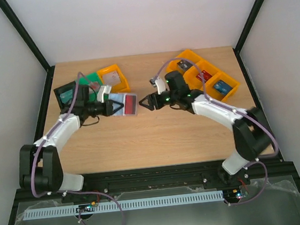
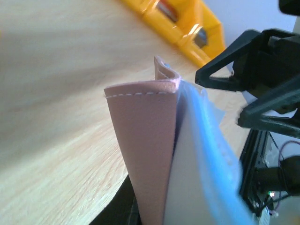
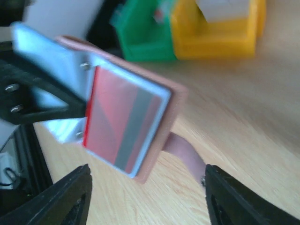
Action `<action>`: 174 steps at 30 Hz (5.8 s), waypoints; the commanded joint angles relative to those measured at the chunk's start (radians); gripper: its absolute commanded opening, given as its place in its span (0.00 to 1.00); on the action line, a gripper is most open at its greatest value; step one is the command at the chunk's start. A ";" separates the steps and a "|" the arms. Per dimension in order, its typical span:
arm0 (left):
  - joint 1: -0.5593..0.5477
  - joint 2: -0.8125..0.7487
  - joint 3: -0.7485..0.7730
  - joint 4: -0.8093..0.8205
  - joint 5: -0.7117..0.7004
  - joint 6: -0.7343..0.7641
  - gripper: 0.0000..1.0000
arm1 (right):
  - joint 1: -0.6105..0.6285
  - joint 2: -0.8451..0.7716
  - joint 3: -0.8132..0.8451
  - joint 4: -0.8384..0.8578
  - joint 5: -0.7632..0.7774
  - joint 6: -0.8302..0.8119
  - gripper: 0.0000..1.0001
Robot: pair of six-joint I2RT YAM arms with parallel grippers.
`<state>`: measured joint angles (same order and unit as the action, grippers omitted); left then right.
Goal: Take the credit cards out of the card holder
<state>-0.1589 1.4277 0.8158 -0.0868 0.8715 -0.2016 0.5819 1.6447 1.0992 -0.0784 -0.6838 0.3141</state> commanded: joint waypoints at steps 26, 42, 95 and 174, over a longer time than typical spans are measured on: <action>-0.122 -0.125 0.560 -0.755 0.376 0.649 0.02 | -0.061 -0.450 -0.246 0.630 -0.506 0.145 0.46; -0.042 -0.154 0.470 -0.520 0.261 0.373 0.64 | -0.051 -0.427 -0.218 0.460 -0.412 0.011 0.02; -0.250 -0.083 0.446 -0.565 0.263 0.506 0.06 | -0.007 -0.361 -0.126 0.354 -0.347 -0.010 0.02; -0.165 -0.123 0.364 -0.491 0.328 0.483 0.04 | -0.016 -0.325 -0.112 0.365 -0.628 -0.024 0.02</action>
<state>-0.3138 1.2896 1.1713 -0.5880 1.1828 0.2668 0.5621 1.3533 0.9581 0.2153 -1.2732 0.2825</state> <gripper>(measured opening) 0.076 0.031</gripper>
